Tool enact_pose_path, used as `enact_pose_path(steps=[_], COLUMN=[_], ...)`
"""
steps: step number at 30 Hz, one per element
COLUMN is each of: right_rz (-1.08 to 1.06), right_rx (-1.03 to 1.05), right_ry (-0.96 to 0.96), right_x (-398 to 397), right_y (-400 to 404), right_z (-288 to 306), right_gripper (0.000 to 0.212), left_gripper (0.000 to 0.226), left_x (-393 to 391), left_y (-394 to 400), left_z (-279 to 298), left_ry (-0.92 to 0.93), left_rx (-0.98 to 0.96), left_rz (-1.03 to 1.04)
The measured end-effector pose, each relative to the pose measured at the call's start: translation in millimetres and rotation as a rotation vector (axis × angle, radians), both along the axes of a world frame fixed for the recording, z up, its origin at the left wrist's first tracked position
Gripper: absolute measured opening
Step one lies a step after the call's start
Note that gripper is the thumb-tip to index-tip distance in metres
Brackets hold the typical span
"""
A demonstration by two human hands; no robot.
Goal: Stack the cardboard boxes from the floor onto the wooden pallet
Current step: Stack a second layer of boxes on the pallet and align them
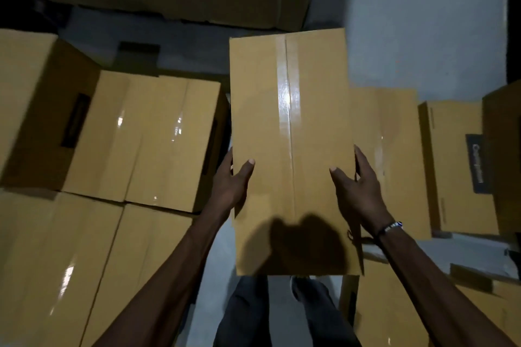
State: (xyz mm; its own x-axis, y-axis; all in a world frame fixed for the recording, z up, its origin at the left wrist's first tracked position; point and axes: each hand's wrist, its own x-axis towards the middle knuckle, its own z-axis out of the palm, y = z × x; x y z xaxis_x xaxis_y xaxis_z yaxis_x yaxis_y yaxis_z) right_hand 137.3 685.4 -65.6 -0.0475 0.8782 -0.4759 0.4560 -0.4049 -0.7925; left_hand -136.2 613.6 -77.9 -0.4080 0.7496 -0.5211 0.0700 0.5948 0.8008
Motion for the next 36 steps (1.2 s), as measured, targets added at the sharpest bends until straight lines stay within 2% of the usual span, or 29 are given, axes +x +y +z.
enact_pose_path(steps=[8, 12, 17, 21, 25, 36], right_rz=[0.237, 0.428, 0.589, 0.762, 0.89, 1.178], right_rx=[0.229, 0.269, 0.266, 0.208, 0.126, 0.053], right_ry=[0.054, 0.142, 0.281, 0.417, 0.457, 0.562], right_x=[-15, -26, -52, -82, -103, -115], right_y=[8, 6, -8, -34, -76, -204], right_z=[192, 257, 308, 332, 343, 351], right_gripper=[0.07, 0.07, 0.069, 0.074, 0.086, 0.081], left_gripper=[0.055, 0.065, 0.065, 0.06, 0.076, 0.079], left_x=[-2, 3, 12, 29, 46, 127], left_y=[-51, -103, -171, -232, -297, -444], left_z=[181, 247, 304, 331, 335, 339], left_ry=[0.056, 0.027, -0.036, -0.097, -0.048, 0.019], left_rx=[0.179, 0.268, 0.374, 0.533, 0.597, 0.622], left_rz=[0.208, 0.388, 0.629, 0.759, 0.881, 1.178])
